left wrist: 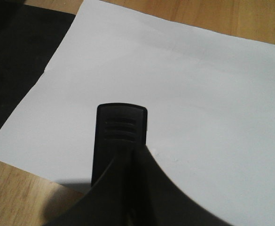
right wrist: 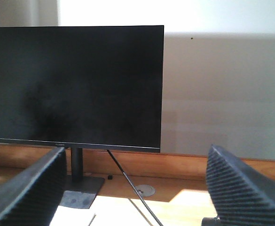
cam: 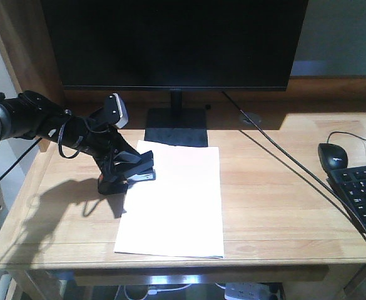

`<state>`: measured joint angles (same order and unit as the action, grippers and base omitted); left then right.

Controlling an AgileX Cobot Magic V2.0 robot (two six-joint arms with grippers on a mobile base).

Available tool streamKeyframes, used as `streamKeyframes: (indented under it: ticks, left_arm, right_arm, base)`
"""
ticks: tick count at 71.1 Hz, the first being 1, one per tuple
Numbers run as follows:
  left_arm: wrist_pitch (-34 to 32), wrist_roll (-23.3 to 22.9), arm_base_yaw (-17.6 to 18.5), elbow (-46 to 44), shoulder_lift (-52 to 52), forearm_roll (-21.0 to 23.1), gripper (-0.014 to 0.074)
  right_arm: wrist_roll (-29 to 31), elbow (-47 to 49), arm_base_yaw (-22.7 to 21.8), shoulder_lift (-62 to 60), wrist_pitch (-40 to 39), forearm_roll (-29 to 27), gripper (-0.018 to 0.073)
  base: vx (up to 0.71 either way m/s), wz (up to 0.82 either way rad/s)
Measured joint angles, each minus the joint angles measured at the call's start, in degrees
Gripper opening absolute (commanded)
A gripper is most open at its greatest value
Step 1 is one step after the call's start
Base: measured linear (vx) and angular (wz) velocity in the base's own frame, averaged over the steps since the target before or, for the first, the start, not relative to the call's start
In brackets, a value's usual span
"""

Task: Grab stapler and paper to desk for stapling

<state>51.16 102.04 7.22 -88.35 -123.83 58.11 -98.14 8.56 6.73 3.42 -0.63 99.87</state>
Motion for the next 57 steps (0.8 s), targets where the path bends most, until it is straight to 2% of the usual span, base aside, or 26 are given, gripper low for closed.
streamKeyframes:
  ticks: [29,57]
  left_arm:
    - [-3.07,0.1,0.0,0.0,0.0,0.0,-0.0006]
    - [-3.04,0.0,0.47,0.0,-1.79,0.19,-0.0006]
  right_arm:
    - [0.0,0.0,0.0,0.0,0.0,0.0,0.058]
    - [0.0,0.0,0.0,0.0,0.0,0.0,0.058]
  base:
    - [0.0,0.0]
    - [0.0,0.0]
